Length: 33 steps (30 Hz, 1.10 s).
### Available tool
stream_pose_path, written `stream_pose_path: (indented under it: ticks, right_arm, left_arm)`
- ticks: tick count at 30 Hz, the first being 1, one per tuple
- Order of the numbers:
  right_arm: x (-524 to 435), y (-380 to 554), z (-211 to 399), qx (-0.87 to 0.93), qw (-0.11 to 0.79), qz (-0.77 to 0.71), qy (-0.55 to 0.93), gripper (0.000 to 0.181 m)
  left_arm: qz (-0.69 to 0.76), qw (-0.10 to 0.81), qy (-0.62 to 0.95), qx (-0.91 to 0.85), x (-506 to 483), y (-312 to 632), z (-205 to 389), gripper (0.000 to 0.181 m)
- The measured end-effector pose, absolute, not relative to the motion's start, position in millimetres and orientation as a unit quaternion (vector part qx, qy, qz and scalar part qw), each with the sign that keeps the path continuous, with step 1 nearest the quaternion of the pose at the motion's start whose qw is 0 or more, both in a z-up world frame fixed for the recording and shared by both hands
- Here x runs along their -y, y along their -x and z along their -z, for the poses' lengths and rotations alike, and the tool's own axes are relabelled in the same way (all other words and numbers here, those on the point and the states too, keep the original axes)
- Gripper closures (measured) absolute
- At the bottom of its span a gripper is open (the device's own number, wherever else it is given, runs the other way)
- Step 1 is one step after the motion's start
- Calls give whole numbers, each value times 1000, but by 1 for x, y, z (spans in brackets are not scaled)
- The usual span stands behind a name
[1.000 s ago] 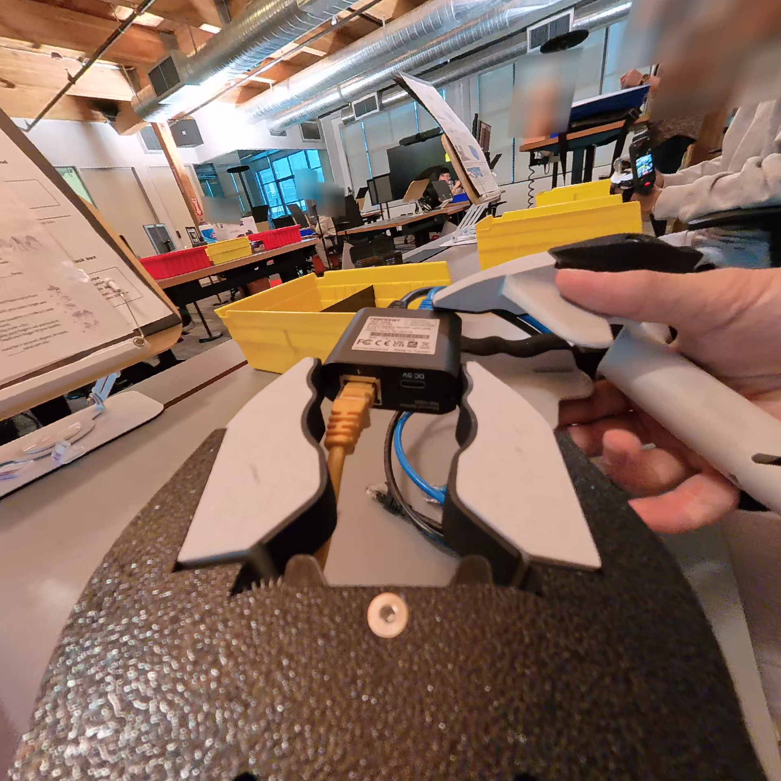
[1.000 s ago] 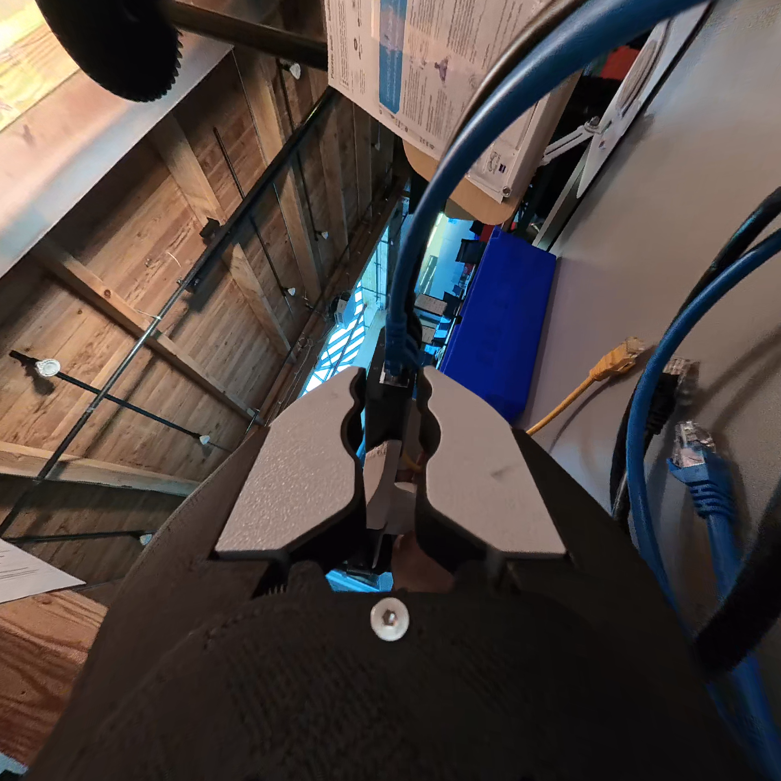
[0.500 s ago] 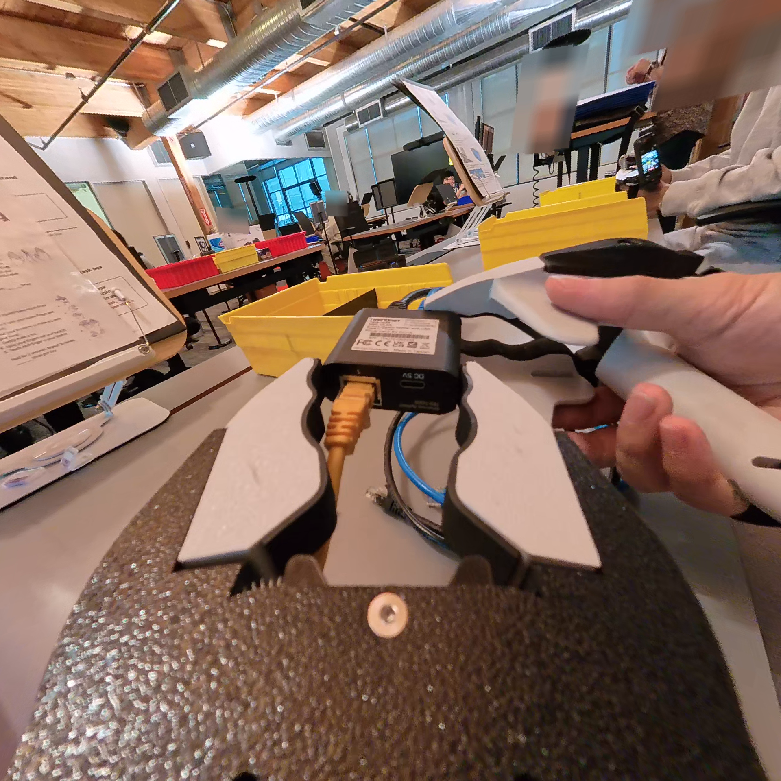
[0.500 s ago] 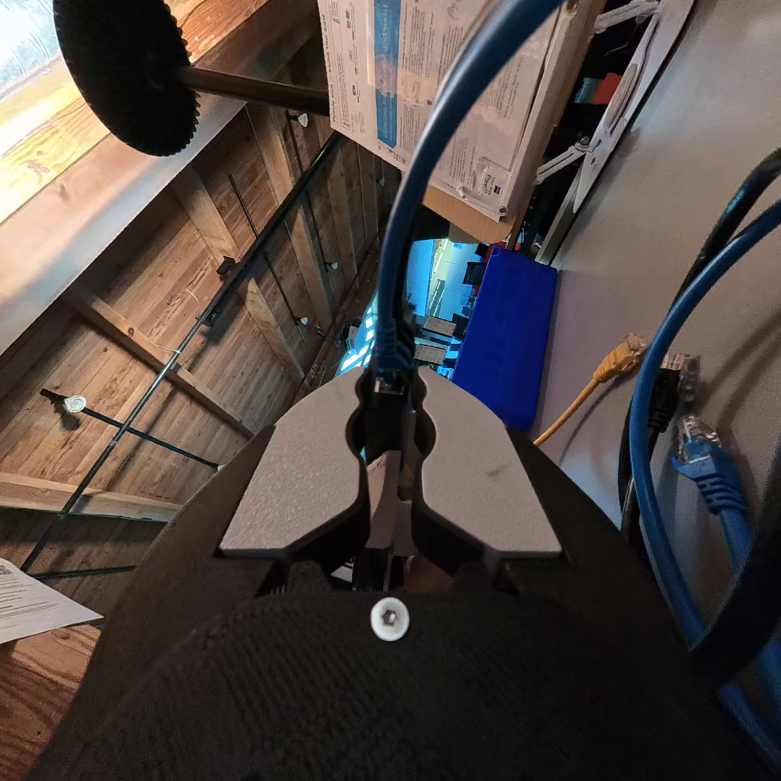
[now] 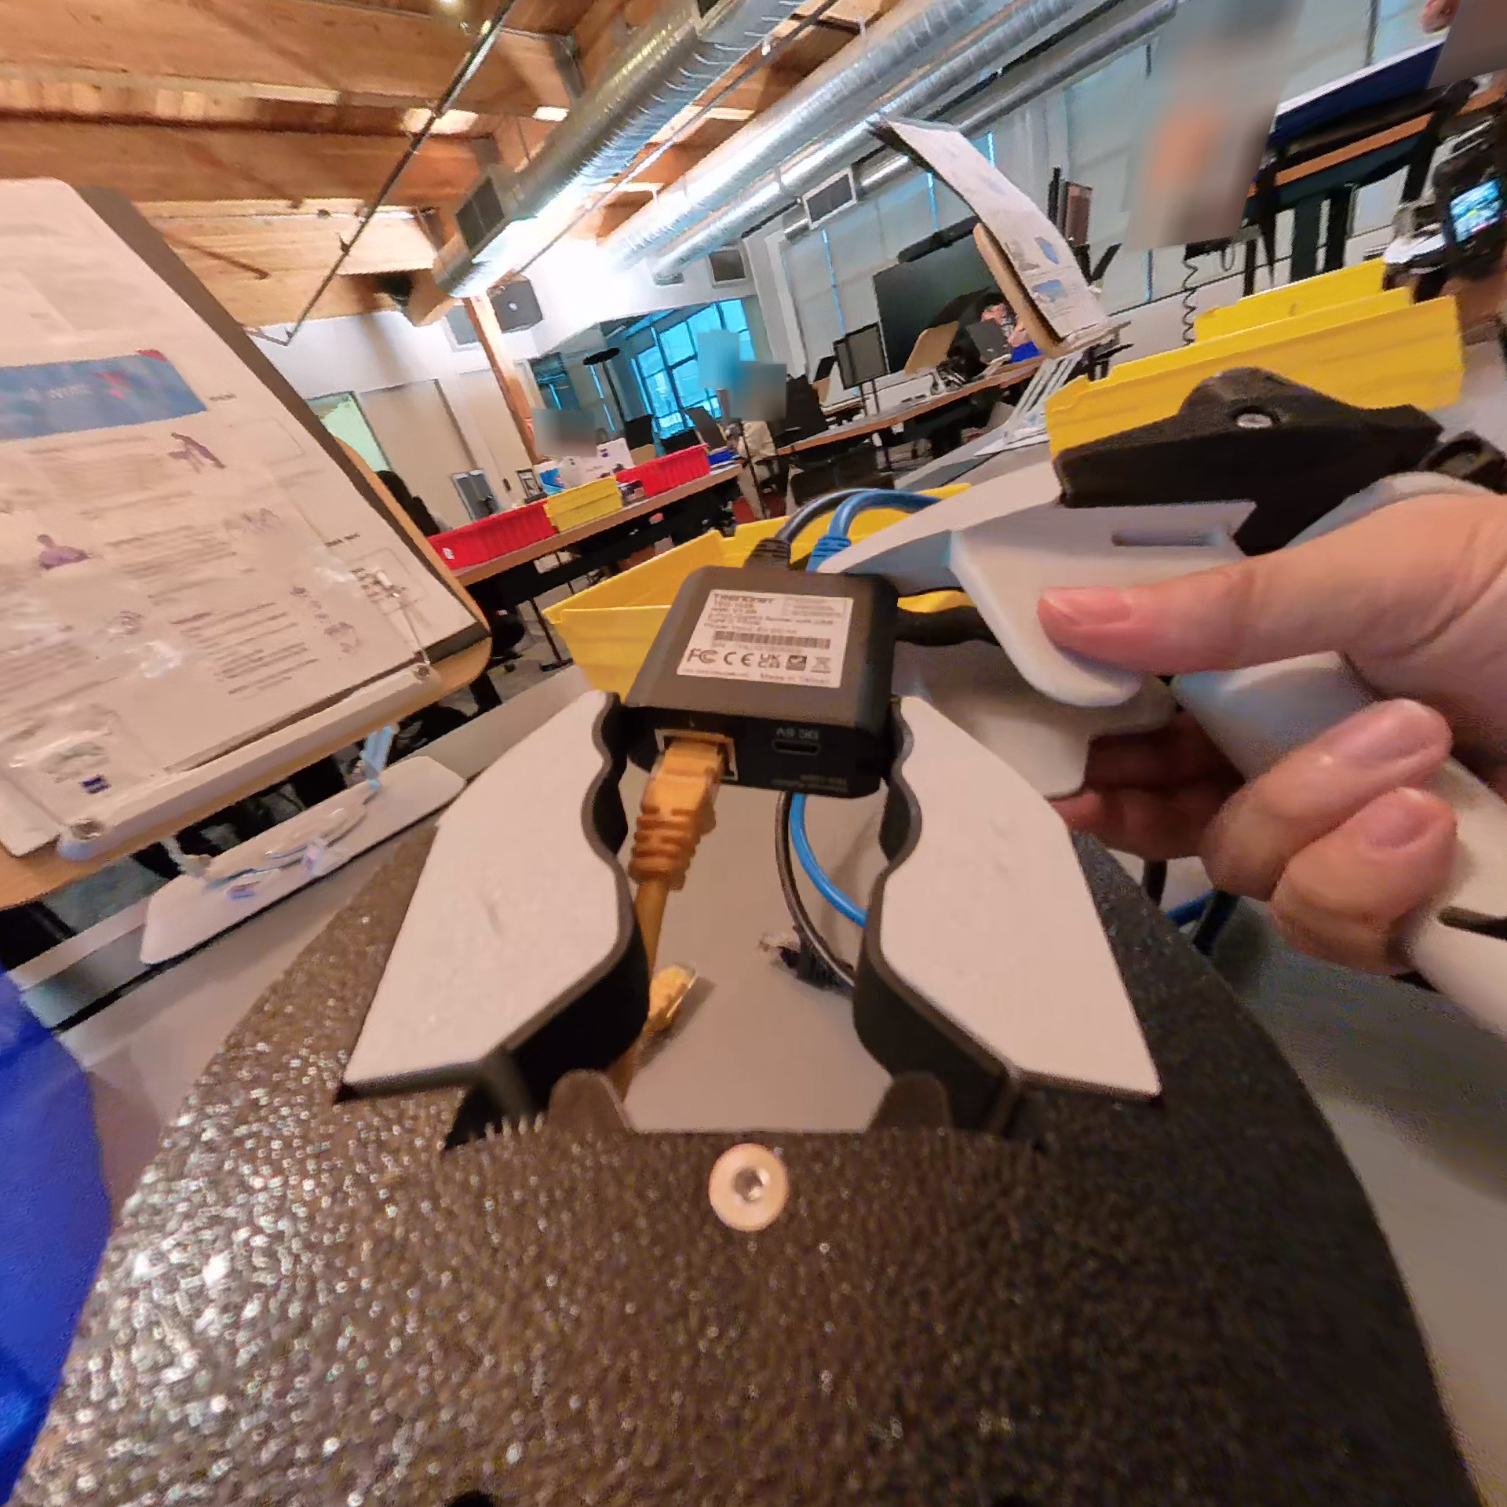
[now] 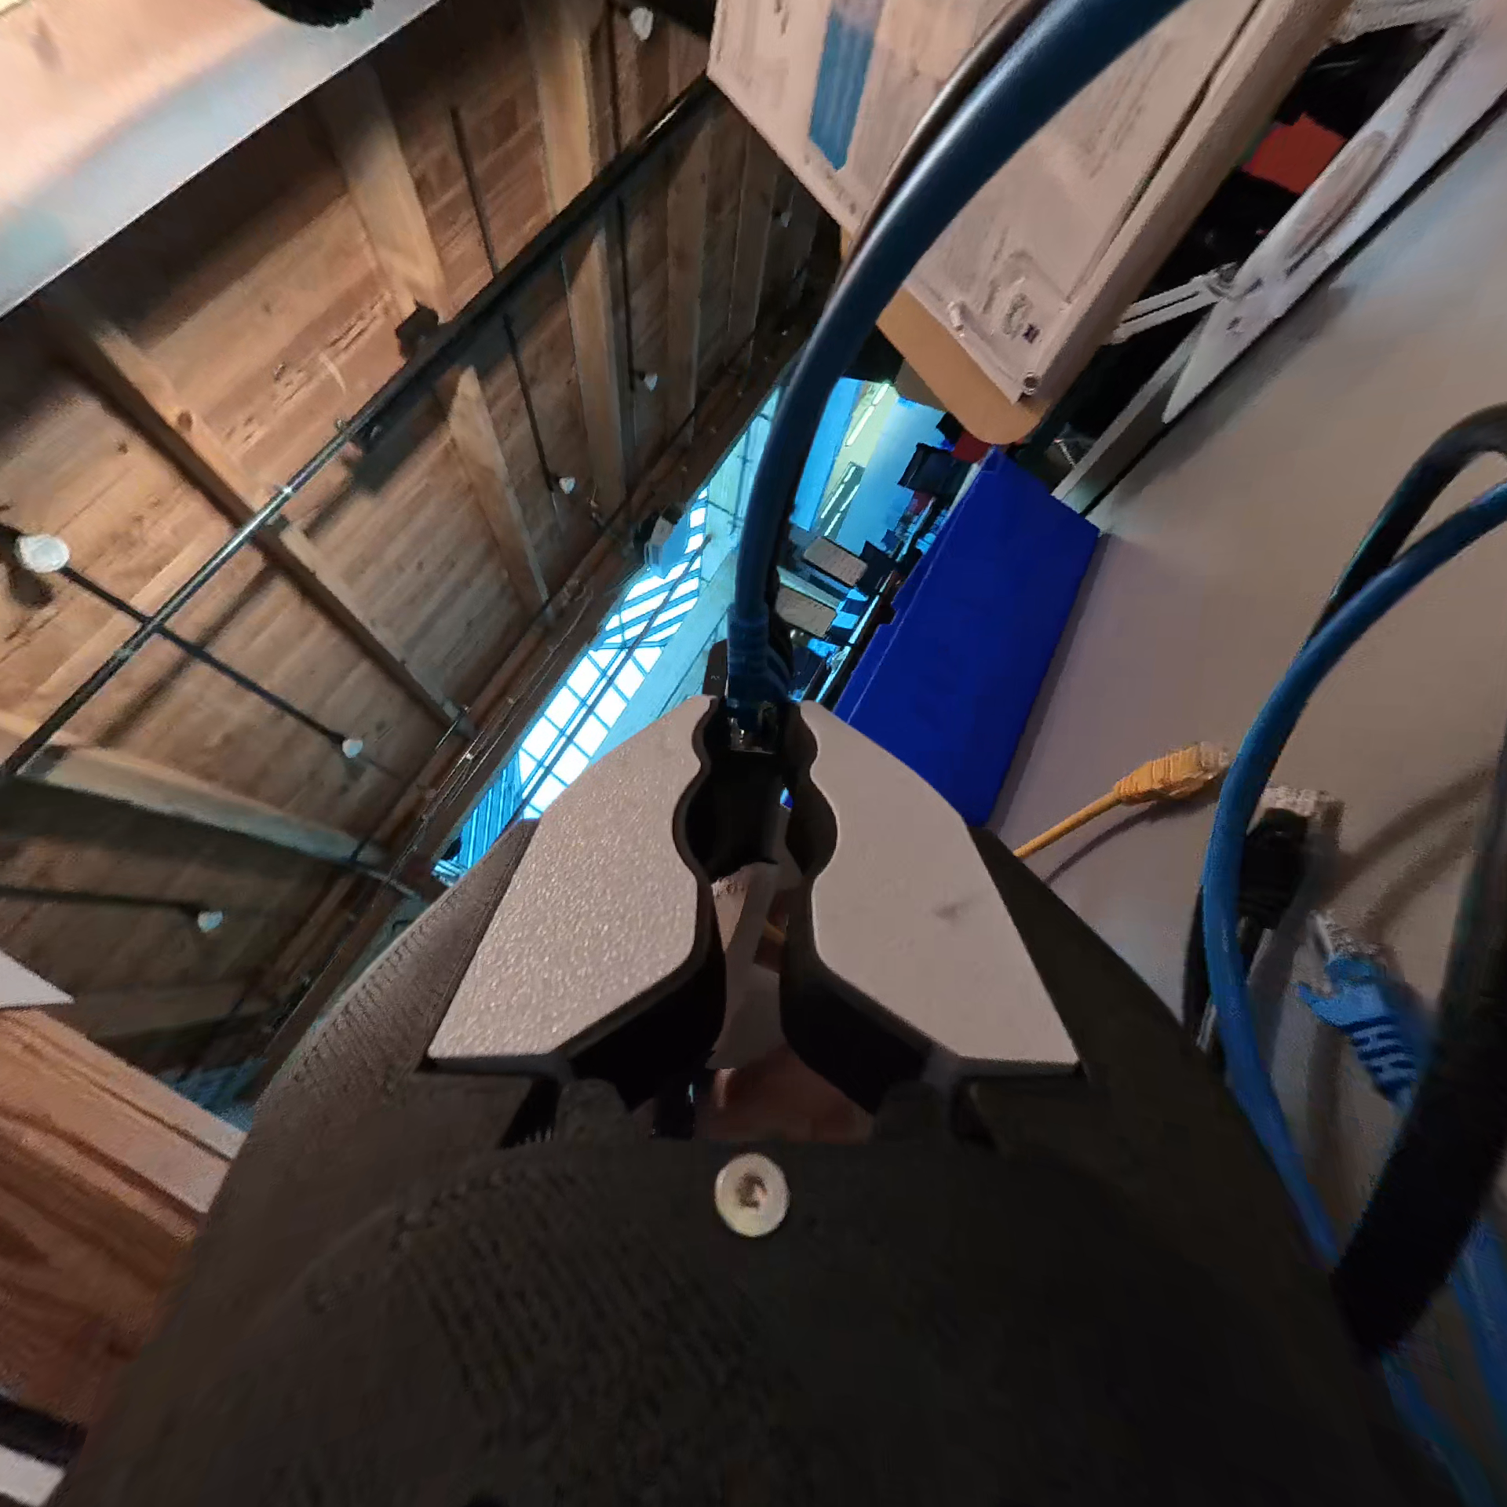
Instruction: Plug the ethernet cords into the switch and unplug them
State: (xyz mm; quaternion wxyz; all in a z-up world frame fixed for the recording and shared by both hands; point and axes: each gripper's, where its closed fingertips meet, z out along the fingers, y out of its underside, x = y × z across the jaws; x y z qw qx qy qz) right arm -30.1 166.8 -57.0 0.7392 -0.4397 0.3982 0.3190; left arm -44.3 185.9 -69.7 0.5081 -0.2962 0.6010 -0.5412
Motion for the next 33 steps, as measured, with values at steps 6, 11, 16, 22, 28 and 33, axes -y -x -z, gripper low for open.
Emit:
stream_pose_path:
  ticks: [6,11,16,22,28,33]
  right_arm:
    - [-171,29,58,-383,740,-357,422,168]
    - [-174,25,64,-397,739,-362,406,168]
    - [-174,24,66,-389,746,-335,424,168]
    - [-175,20,72,-403,742,-335,417,168]
    - [-175,22,69,-388,744,-318,441,168]
    - [-175,23,69,-383,744,-318,446,168]
  left_arm:
    - [535,526,285,-596,-190,46,69,121]
    - [530,520,293,-602,-193,44,73,121]
    - [522,519,299,-607,-193,42,76,121]
    - [513,520,305,-611,-194,40,79,121]
    - [517,520,306,-607,-194,40,79,121]
    - [516,523,310,-603,-194,39,80,121]
